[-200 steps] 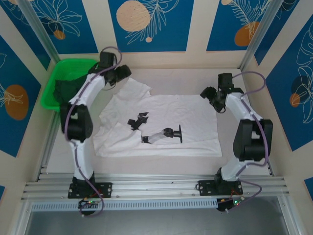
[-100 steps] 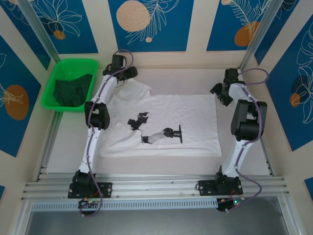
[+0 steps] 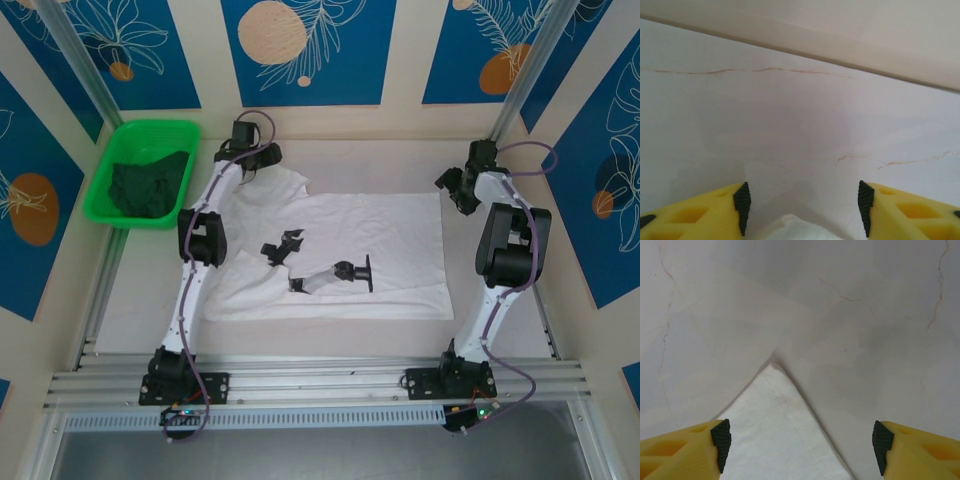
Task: Fold and stack the t-shirts
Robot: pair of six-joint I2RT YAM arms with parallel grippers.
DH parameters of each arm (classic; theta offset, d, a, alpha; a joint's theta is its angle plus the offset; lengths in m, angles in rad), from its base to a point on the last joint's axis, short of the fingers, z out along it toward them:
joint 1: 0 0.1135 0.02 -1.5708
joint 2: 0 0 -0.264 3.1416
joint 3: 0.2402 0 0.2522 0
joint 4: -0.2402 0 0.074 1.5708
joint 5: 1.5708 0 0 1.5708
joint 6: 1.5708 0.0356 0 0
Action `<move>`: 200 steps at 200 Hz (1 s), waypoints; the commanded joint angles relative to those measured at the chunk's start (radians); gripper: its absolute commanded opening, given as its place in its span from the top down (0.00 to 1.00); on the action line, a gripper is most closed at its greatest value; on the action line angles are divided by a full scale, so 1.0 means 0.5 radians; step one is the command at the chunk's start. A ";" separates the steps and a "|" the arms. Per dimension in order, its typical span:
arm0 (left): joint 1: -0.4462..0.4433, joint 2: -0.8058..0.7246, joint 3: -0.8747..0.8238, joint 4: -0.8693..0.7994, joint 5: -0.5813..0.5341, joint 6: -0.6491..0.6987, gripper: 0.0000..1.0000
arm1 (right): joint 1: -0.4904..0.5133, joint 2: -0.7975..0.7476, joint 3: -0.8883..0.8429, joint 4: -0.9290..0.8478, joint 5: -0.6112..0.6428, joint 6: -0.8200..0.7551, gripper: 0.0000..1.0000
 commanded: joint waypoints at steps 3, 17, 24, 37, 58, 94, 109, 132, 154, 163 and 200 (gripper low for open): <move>0.025 0.039 0.075 0.013 0.068 0.039 0.46 | -0.016 0.003 -0.033 0.026 -0.067 0.017 0.23; 0.022 0.035 0.075 -0.011 0.093 0.055 0.47 | -0.019 0.008 -0.033 0.026 -0.069 0.025 0.23; 0.023 0.036 0.074 -0.019 0.106 0.063 0.49 | -0.019 0.015 -0.034 0.023 -0.071 0.026 0.23; 0.022 0.032 0.075 -0.040 0.122 0.073 0.53 | -0.021 0.020 -0.028 0.009 -0.069 0.032 0.23; 0.024 0.021 0.068 -0.077 0.128 0.104 0.61 | -0.028 0.026 -0.019 -0.028 -0.035 0.042 0.23; 0.023 0.008 0.062 -0.114 0.119 0.129 0.65 | -0.046 0.044 -0.019 -0.030 -0.064 0.054 0.23; 0.024 0.002 0.062 -0.128 0.120 0.160 0.60 | -0.049 0.044 -0.020 -0.027 -0.062 0.052 0.23; 0.024 -0.031 0.040 -0.173 0.058 0.245 0.43 | -0.049 0.047 -0.021 -0.022 -0.073 0.052 0.23; 0.022 -0.082 -0.026 -0.189 -0.017 0.318 0.41 | -0.049 0.050 -0.019 -0.021 -0.083 0.051 0.23; 0.024 -0.090 -0.036 -0.186 -0.014 0.330 0.43 | -0.049 0.050 -0.019 -0.021 -0.084 0.052 0.23; 0.023 -0.090 -0.036 -0.205 -0.015 0.342 0.56 | -0.055 0.050 -0.022 -0.017 -0.089 0.057 0.23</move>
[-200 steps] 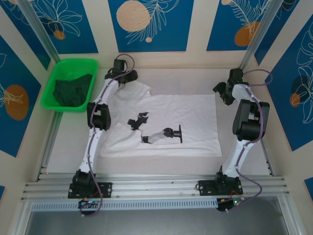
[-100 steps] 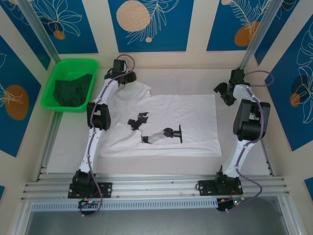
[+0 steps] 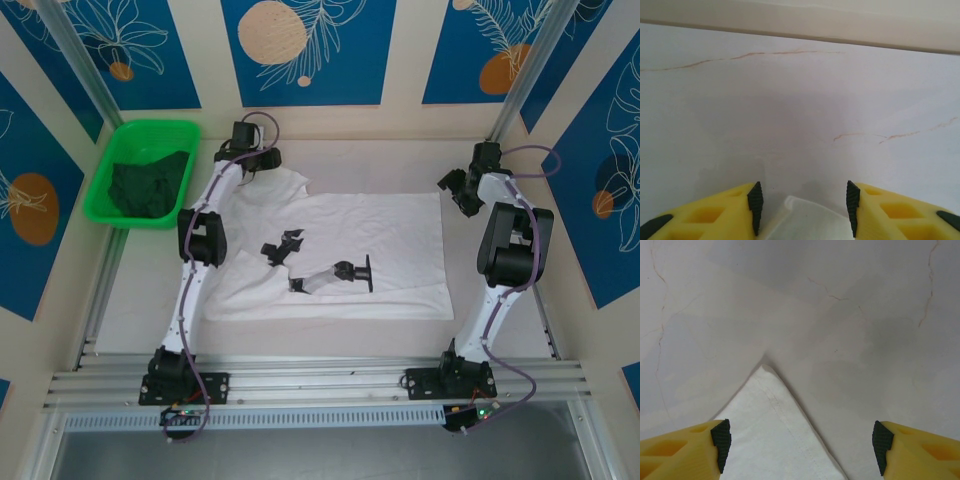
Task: Fold and stack the t-shirts
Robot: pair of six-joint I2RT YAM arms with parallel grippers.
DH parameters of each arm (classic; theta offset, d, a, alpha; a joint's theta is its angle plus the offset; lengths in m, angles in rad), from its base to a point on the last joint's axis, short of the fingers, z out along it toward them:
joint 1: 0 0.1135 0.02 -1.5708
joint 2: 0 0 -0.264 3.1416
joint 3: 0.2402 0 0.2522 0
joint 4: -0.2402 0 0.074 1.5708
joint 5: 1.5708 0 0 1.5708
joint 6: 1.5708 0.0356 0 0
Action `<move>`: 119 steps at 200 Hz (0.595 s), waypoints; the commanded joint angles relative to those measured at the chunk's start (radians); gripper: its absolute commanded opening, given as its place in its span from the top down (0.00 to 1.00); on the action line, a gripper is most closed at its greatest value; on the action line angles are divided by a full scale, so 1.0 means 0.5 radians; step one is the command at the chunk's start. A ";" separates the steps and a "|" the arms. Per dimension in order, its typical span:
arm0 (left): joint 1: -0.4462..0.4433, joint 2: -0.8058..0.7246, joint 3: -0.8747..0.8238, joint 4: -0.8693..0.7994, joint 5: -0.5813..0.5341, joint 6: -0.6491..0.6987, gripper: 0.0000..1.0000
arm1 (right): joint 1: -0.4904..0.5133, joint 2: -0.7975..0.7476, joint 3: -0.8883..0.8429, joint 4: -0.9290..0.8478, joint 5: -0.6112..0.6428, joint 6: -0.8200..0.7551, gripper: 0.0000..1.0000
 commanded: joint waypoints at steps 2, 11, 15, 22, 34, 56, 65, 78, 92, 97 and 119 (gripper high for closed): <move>0.022 -0.089 -0.029 -0.120 -0.066 0.054 0.56 | -0.015 0.037 -0.016 -0.016 -0.043 0.036 0.23; 0.025 -0.089 -0.030 -0.133 -0.073 0.062 0.57 | -0.014 0.038 -0.017 -0.017 -0.043 0.037 0.23; 0.025 -0.087 -0.029 -0.136 -0.073 0.063 0.58 | -0.014 0.038 -0.015 -0.015 -0.042 0.039 0.23; 0.022 -0.088 -0.030 -0.139 -0.068 0.062 0.60 | -0.014 0.036 -0.017 -0.017 -0.043 0.039 0.23; 0.022 -0.089 -0.030 -0.139 -0.070 0.064 0.64 | -0.014 0.037 -0.017 -0.012 -0.045 0.043 0.23; 0.022 -0.089 -0.030 -0.133 -0.077 0.060 0.71 | -0.014 0.037 -0.019 -0.013 -0.049 0.044 0.23; 0.022 -0.090 -0.029 -0.132 -0.080 0.060 0.74 | -0.015 0.036 -0.019 -0.017 -0.047 0.045 0.23; 0.021 -0.090 -0.029 -0.130 -0.081 0.060 0.78 | -0.017 0.038 -0.019 -0.012 -0.047 0.045 0.23; 0.019 -0.089 -0.030 -0.124 -0.084 0.057 0.84 | -0.017 0.040 -0.017 -0.012 -0.045 0.045 0.23; 0.019 -0.089 -0.029 -0.121 -0.085 0.057 0.86 | -0.017 0.040 -0.017 -0.016 -0.047 0.044 0.23; 0.015 -0.087 -0.030 -0.100 -0.071 0.048 0.92 | -0.019 0.042 -0.009 -0.028 -0.029 0.033 0.24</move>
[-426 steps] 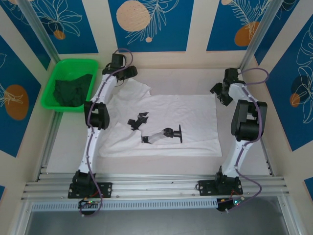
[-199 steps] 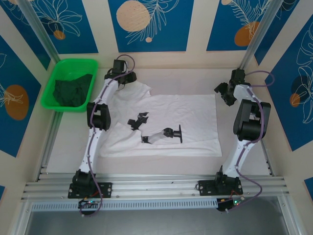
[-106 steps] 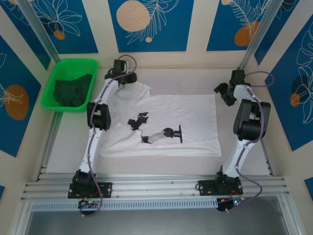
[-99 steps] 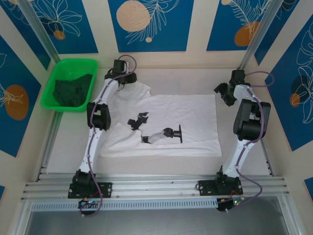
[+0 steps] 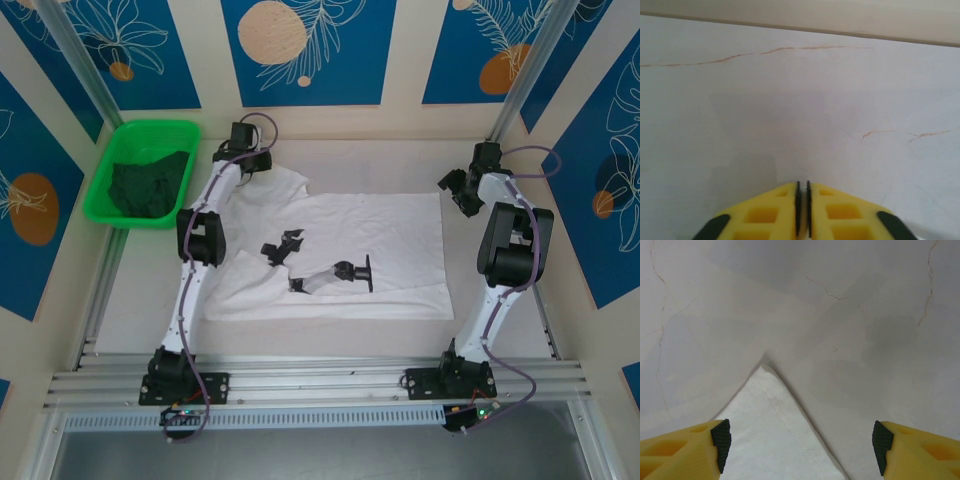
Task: Fold and stack the t-shirts
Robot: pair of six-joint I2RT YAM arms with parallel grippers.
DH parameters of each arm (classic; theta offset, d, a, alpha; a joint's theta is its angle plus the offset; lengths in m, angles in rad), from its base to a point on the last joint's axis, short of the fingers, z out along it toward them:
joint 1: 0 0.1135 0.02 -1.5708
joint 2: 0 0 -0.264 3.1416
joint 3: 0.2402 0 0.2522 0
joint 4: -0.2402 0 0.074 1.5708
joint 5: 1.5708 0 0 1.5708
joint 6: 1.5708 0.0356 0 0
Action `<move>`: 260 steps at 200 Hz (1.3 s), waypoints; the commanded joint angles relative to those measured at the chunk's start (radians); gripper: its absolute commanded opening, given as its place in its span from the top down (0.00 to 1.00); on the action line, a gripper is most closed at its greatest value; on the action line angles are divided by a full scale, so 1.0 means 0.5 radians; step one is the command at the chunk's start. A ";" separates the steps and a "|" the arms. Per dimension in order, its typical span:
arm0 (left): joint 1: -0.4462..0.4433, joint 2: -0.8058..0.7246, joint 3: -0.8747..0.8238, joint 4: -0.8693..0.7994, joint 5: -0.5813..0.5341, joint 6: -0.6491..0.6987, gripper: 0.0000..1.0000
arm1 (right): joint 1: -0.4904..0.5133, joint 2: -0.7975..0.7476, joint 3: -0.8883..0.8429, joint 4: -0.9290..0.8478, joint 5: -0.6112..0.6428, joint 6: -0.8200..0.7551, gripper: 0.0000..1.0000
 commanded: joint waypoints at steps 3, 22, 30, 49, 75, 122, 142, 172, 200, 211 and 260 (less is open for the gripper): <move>0.003 -0.087 -0.022 -0.064 0.020 0.004 0.94 | -0.014 0.045 -0.005 -0.032 -0.017 0.015 0.24; -0.004 -0.086 -0.027 -0.034 0.050 0.007 0.98 | -0.017 0.075 0.042 -0.090 0.022 -0.029 0.26; -0.008 -0.087 -0.029 -0.025 0.060 0.012 0.98 | -0.021 0.101 0.083 -0.129 0.052 -0.049 0.27; -0.013 -0.092 -0.039 -0.005 0.068 0.016 1.00 | -0.030 0.162 0.156 -0.180 0.064 -0.099 0.32; -0.013 -0.107 -0.070 0.016 0.059 0.010 1.00 | -0.017 0.267 0.262 -0.179 -0.052 -0.186 0.40; -0.013 -0.163 -0.194 0.090 0.074 0.004 1.00 | 0.040 0.394 0.373 -0.118 -0.061 -0.290 0.46; -0.014 -0.162 -0.192 0.093 0.077 -0.002 1.00 | 0.049 0.422 0.369 -0.069 -0.078 -0.290 0.46; -0.013 -0.162 -0.192 0.095 0.083 -0.005 1.00 | 0.068 0.484 0.429 -0.085 -0.096 -0.312 0.46; -0.013 -0.163 -0.192 0.100 0.088 -0.005 1.00 | 0.080 0.520 0.494 -0.071 -0.082 -0.315 0.47; -0.013 -0.162 -0.192 0.100 0.089 -0.005 1.00 | 0.083 0.549 0.549 -0.101 -0.080 -0.318 0.47; -0.011 -0.163 -0.192 0.100 0.085 -0.005 1.00 | 0.120 0.657 0.663 -0.187 -0.099 -0.343 0.56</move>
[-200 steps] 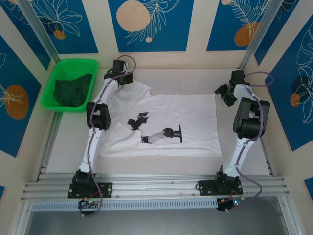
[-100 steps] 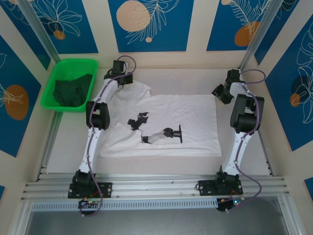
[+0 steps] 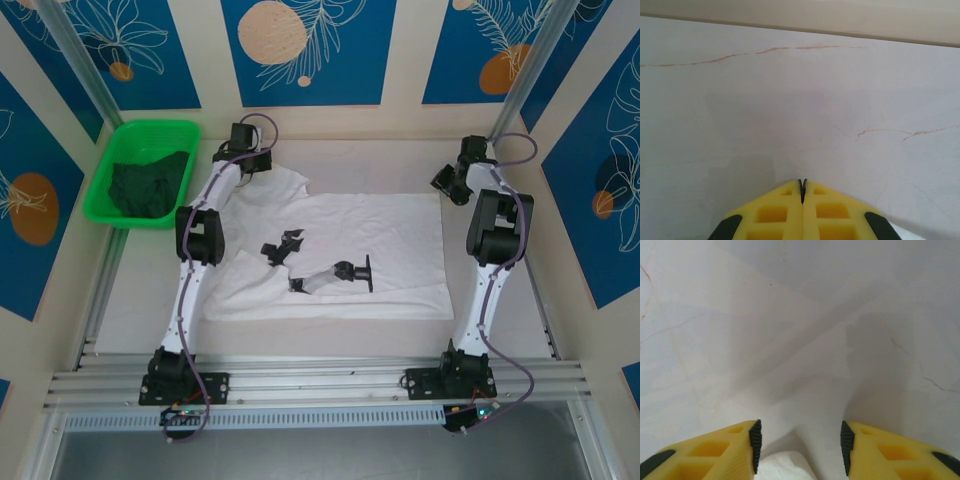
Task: Fold and stack the t-shirts
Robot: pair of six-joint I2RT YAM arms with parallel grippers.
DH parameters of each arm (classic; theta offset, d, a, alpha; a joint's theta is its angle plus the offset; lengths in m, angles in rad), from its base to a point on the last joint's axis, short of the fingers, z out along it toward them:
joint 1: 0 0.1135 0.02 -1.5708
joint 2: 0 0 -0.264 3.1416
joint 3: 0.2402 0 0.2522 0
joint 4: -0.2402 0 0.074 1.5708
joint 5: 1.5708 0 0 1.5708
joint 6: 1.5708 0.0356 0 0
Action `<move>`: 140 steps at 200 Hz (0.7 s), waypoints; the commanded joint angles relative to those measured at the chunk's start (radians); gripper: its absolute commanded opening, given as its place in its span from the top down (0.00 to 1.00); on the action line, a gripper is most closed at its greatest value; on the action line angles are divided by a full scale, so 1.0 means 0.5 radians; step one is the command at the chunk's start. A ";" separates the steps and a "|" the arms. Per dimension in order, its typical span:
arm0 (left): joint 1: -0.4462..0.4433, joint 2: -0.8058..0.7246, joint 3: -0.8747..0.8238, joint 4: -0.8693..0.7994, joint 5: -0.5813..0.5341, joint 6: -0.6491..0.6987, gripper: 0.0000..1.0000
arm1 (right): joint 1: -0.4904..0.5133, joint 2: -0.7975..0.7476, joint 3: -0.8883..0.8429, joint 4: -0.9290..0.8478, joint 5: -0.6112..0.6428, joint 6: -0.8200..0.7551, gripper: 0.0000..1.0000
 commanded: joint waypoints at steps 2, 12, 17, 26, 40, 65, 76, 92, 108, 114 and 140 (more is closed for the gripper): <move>-0.011 -0.084 -0.023 -0.016 0.058 -0.003 1.00 | 0.038 0.075 0.052 -0.085 -0.054 -0.039 0.56; -0.011 -0.084 -0.023 -0.017 0.055 -0.002 1.00 | 0.049 0.083 0.074 -0.109 -0.042 -0.050 0.57; -0.011 -0.084 -0.023 -0.016 0.054 -0.004 1.00 | 0.051 0.082 0.079 -0.122 -0.033 -0.054 0.57; -0.011 -0.084 -0.023 -0.016 0.055 -0.003 1.00 | 0.057 0.080 0.078 -0.140 -0.018 -0.058 0.58; -0.011 -0.084 -0.023 -0.018 0.056 -0.003 1.00 | 0.064 0.063 0.059 -0.152 -0.006 -0.072 0.59; -0.011 -0.084 -0.023 -0.019 0.056 -0.003 1.00 | 0.073 0.022 0.010 -0.169 0.041 -0.076 0.60; -0.011 -0.084 -0.023 -0.019 0.056 -0.005 1.00 | 0.073 0.014 -0.004 -0.168 0.052 -0.069 0.60; -0.011 -0.084 -0.023 -0.019 0.056 -0.003 1.00 | 0.073 0.040 0.021 -0.179 0.047 -0.069 0.63; -0.011 -0.084 -0.026 -0.022 0.057 -0.005 1.00 | 0.073 0.071 0.058 -0.203 0.051 -0.067 0.68; -0.011 -0.082 -0.026 -0.024 0.059 -0.004 1.00 | 0.073 0.083 0.074 -0.213 0.053 -0.069 0.70; -0.011 -0.086 -0.026 -0.020 0.059 -0.003 1.00 | 0.079 0.097 0.086 -0.224 0.065 -0.073 0.80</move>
